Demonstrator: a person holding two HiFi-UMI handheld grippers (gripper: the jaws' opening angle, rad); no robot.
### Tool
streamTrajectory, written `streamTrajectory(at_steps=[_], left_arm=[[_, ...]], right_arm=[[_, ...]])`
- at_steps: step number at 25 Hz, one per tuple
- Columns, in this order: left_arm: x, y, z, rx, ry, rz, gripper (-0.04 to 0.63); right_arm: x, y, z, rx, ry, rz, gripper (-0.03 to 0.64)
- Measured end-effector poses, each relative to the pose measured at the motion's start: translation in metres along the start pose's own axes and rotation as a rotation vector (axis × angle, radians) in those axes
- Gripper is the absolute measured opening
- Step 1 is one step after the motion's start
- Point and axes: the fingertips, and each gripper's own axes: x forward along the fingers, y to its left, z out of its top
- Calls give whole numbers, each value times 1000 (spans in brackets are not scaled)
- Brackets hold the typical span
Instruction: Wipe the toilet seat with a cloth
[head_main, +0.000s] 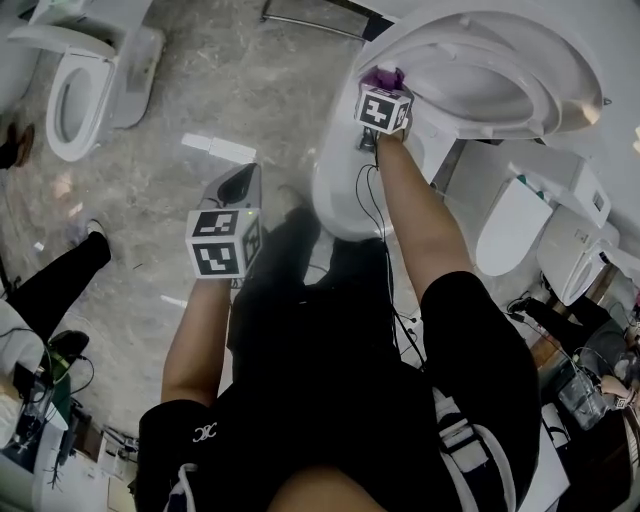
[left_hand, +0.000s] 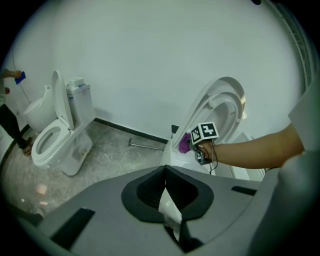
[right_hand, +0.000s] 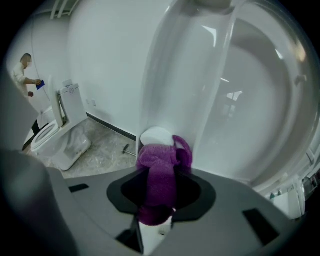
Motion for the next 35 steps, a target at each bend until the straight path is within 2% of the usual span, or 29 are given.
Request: streamTrajectory(at_steps=[8,13,19,25,31,35], left_arm=[[19,17,-23,26,48,-8,9],[28,13,-32,75,73,-9,9],[34,-21,-40,62,77,-98,9],[45,-47,-47,101,99,-87,9],[55,-93,-54,127,110,-77,9],[60,-124,-53,120,94,-61,9]], right_arm=[[34,17,-15,69,0,-10,120],[40,7,-20,108,-16,-13,120],[40,-8,-30,154,-7,-16,120],[37,-47,-57,238,35,-41,120],[35,-97,-82,223,53,-25,120],[32,-126,-98,279,70,-20,120]])
